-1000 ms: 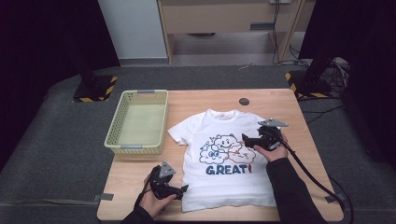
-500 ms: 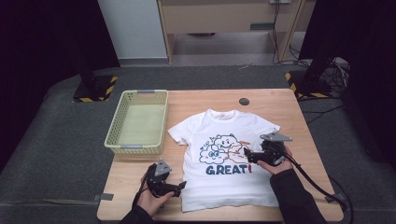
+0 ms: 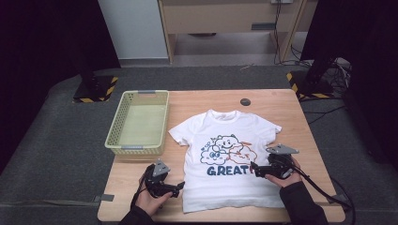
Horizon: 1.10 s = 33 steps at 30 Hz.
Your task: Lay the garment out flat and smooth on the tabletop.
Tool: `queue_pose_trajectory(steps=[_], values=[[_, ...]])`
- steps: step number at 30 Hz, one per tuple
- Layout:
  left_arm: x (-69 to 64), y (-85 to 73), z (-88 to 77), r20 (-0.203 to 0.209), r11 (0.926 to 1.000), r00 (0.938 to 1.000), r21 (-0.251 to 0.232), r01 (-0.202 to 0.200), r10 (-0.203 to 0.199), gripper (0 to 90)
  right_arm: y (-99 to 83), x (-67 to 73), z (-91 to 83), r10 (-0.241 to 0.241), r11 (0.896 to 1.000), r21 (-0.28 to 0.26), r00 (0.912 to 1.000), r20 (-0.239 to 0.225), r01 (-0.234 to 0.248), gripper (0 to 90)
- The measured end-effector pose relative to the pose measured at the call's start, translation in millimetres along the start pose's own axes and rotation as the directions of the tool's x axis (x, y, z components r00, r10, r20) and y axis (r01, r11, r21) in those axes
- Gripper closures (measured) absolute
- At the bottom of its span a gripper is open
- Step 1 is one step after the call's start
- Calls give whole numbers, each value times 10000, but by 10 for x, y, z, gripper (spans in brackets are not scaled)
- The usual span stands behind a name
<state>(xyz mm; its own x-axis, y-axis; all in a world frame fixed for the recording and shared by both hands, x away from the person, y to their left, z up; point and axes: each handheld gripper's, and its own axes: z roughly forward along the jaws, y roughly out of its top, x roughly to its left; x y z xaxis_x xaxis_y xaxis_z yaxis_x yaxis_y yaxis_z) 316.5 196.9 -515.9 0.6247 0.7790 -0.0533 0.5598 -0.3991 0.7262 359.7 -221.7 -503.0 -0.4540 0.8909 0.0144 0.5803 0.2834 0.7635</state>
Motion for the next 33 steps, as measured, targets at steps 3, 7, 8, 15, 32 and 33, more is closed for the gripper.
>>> queue_pose_trajectory(steps=[3, 7, 8, 15, 32, 33], values=[[42, -15, -13, -43, 10000, 9999, 24, 96, -95, 66, -38, -22, -35, 37, 10000, 67, 10000, -10, -37, 38], [82, -35, -23, -71, 9998, 9999, 117, 137, -136, 65, -97, -73, -77, 100, 9997, 202, 9998, 152, -103, 40], [89, -39, -28, -80, 9998, 9999, 165, 119, -118, 65, -112, -84, -84, 106, 9996, 253, 9998, 195, -111, 40], [137, -76, -45, -130, 9990, 9998, 410, 154, -148, 63, -193, -191, -143, 169, 9996, 222, 9976, 671, -184, 36], [414, -170, -99, -847, 9966, 9962, 777, 279, -213, 62, -448, -652, -149, 651, 9970, 290, 9774, 2009, -724, 37], [436, -177, -103, -894, 9965, 9957, 772, 327, -257, 63, -460, -675, -148, 673, 9968, 291, 9767, 2039, -748, 38]])
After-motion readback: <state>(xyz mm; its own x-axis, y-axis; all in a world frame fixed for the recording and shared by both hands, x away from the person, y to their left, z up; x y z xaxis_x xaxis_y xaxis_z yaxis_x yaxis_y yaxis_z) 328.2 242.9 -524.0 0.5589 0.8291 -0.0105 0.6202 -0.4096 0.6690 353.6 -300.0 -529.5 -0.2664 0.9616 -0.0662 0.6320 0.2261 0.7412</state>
